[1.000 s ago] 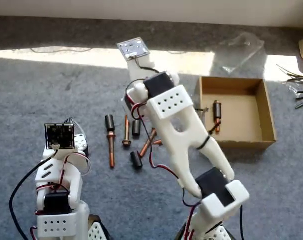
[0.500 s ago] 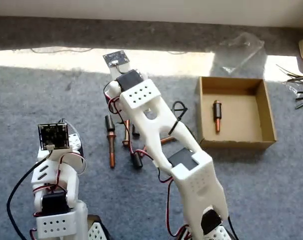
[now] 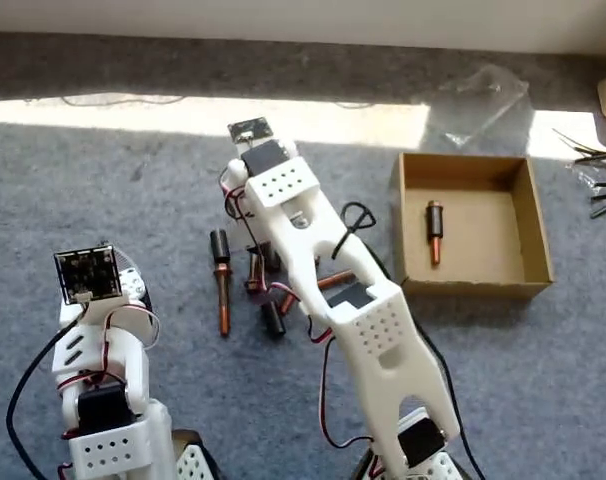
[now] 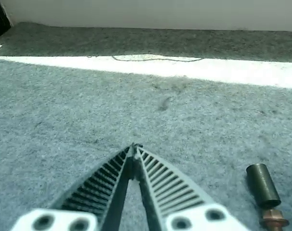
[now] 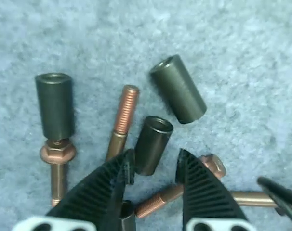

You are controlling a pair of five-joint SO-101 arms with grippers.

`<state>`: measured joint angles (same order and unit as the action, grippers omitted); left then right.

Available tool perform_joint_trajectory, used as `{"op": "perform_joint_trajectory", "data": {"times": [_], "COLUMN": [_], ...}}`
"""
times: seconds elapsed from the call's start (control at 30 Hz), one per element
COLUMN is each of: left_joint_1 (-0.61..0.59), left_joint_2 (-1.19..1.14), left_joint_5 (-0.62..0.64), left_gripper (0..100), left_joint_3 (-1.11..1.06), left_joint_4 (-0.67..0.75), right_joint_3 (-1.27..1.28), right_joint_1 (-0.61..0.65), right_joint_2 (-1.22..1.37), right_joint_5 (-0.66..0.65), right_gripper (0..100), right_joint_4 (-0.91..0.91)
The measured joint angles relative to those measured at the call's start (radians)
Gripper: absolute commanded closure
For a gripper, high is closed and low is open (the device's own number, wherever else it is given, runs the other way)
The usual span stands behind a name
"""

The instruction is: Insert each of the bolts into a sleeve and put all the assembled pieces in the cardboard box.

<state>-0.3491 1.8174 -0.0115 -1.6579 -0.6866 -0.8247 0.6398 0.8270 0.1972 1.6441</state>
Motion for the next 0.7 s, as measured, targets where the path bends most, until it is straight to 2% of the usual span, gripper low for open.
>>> {"op": "perform_joint_trajectory", "data": {"times": [0.63,0.7], "left_joint_1": [0.000,0.000], "left_joint_2": [0.000,0.000], "left_joint_5": [0.000,0.000], "left_gripper": [100,100], "left_joint_3": [0.000,0.000], "left_joint_4": [0.000,0.000], "right_joint_3": [-0.009,-0.009], "right_joint_1": [-0.005,-0.005], "right_joint_2": [0.095,0.095], "right_joint_5": [0.060,0.061], "right_gripper": [87.2,89.8], "right_joint_4": [-0.008,-0.008]}}
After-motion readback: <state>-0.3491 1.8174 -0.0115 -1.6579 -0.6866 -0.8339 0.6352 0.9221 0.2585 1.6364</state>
